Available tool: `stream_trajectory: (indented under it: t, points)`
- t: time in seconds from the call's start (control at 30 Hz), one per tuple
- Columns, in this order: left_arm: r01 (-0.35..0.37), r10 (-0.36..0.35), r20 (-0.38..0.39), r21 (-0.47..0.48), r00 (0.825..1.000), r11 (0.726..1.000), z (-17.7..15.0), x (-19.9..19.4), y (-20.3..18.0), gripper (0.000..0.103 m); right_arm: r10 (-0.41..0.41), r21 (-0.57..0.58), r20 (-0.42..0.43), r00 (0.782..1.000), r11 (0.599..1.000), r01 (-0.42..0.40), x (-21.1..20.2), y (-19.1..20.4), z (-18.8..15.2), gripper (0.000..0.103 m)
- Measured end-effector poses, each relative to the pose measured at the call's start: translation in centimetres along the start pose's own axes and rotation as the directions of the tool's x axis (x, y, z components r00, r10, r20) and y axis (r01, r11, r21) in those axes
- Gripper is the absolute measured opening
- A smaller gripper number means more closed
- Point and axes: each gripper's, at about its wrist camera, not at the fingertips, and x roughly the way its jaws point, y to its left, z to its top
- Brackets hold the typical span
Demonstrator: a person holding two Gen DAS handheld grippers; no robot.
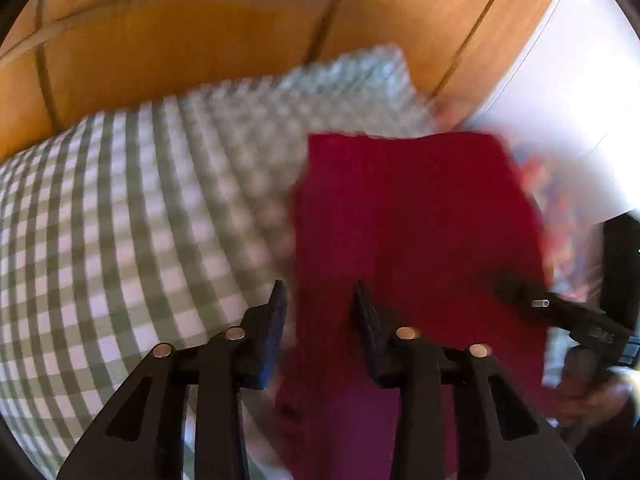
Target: Fold small clothes
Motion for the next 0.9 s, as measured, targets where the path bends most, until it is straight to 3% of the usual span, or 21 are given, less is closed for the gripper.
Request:
stream_trajectory:
  t: [0.03, 0.1, 0.2, 0.27, 0.37, 0.43, 0.5, 0.57, 0.63, 0.7, 0.77, 0.9]
  points:
    - [-0.006, 0.006, 0.031, 0.003, 0.999, 1.0, -0.2, 0.1, -0.2, 0.058, 0.037, 0.032, 0.049, 0.998, 0.999, -0.038, 0.2, -1.0, -0.7, 0.078]
    - [0.007, -0.007, 0.042, -0.003, 0.999, 1.0, -0.3, 0.1, 0.0, 0.058, 0.046, 0.04, 0.068, 0.997, 0.998, -0.049, 0.2, -1.1, -1.0, 0.083]
    - [0.017, -0.016, 0.042, -0.015, 0.999, 1.0, 0.0, -0.7, 1.1, 0.058, -0.049, -0.016, 0.094, 0.994, 0.999, 0.051, -1.3, -0.1, -0.8, 0.089]
    - [-0.01, 0.011, 0.078, -0.011, 0.997, 1.0, -1.5, -3.6, 1.6, 0.058, -0.139, -0.089, 0.18, 0.974, 0.984, 0.156, -3.8, 0.5, -0.7, 0.089]
    - [-0.073, 0.07, 0.173, 0.008, 0.982, 0.997, -2.9, -7.0, 1.0, 0.058, -0.178, -0.157, 0.287, 0.941, 0.961, 0.229, -7.0, 2.7, -2.1, 0.087]
    - [-0.125, 0.12, 0.265, 0.002, 0.957, 0.992, -4.1, -9.5, 0.0, 0.055, -0.151, -0.199, 0.312, 0.938, 0.955, 0.22, -8.4, 3.7, -2.2, 0.083]
    - [-0.127, 0.119, 0.296, 0.006, 0.948, 0.992, -5.2, -10.5, -0.7, 0.055, -0.099, -0.235, 0.295, 0.95, 0.956, 0.173, -9.1, 5.2, -3.8, 0.076]
    - [-0.146, 0.135, 0.256, 0.026, 0.957, 0.989, -6.3, -9.9, -1.3, 0.052, -0.086, -0.265, 0.231, 0.969, 0.953, 0.148, -7.1, 6.5, -5.2, 0.072]
    - [-0.211, 0.197, 0.168, 0.07, 0.966, 0.975, -6.6, -7.2, -2.1, 0.052, -0.168, -0.282, 0.145, 0.975, 0.938, 0.204, -4.0, 6.4, -6.1, 0.069]
    - [-0.203, 0.195, 0.137, 0.046, 0.971, 0.978, -6.6, -6.0, -1.9, 0.052, -0.244, -0.292, 0.158, 0.957, 0.914, 0.281, -2.4, 6.5, -6.8, 0.07]
    - [-0.195, 0.189, 0.16, 0.025, 0.969, 0.98, -6.6, -7.3, -2.2, 0.052, -0.281, -0.308, 0.184, 0.942, 0.894, 0.327, -2.5, 7.5, -7.0, 0.071]
    - [-0.2, 0.183, 0.25, 0.043, 0.951, 0.979, -7.5, -11.3, -2.9, 0.052, -0.247, -0.266, 0.186, 0.951, 0.919, 0.29, -4.1, 7.8, -7.1, 0.075]
